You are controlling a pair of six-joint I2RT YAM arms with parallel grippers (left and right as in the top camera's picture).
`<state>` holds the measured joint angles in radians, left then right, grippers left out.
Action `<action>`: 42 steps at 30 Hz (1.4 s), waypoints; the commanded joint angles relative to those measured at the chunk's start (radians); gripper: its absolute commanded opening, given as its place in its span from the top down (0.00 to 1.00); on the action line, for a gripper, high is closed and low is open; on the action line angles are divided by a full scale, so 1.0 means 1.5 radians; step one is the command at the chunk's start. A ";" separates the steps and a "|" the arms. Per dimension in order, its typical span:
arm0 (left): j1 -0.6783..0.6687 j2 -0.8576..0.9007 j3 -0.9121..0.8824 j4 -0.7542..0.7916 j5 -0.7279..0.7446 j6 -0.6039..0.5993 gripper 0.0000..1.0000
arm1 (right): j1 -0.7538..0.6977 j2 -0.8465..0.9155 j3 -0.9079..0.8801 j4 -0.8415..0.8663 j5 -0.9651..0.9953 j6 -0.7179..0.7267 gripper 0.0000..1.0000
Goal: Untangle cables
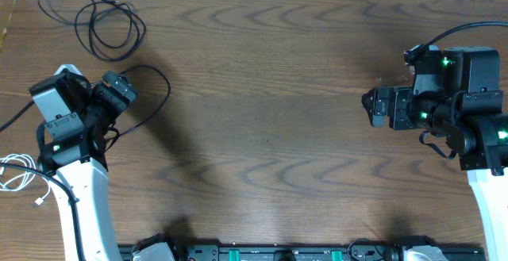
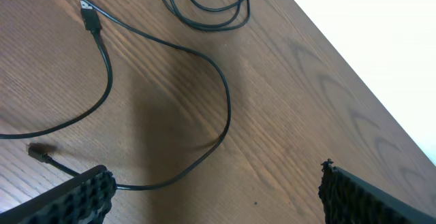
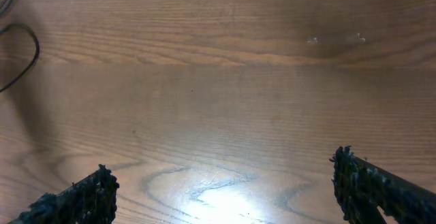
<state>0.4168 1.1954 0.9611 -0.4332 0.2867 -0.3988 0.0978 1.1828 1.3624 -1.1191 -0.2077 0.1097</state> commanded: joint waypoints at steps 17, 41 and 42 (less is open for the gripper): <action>-0.002 0.004 0.002 -0.001 0.006 0.001 0.02 | 0.007 -0.004 0.010 0.047 0.018 -0.015 0.01; -0.002 0.004 0.002 -0.001 0.006 0.001 0.02 | 0.007 0.001 0.010 0.173 0.154 -0.027 0.01; -0.001 0.004 0.002 -0.001 0.006 0.001 0.02 | 0.006 0.002 0.009 0.187 0.163 -0.027 0.01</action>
<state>0.4168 1.1954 0.9611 -0.4339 0.2867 -0.3988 0.0978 1.1828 1.3624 -0.8665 -0.0212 0.0856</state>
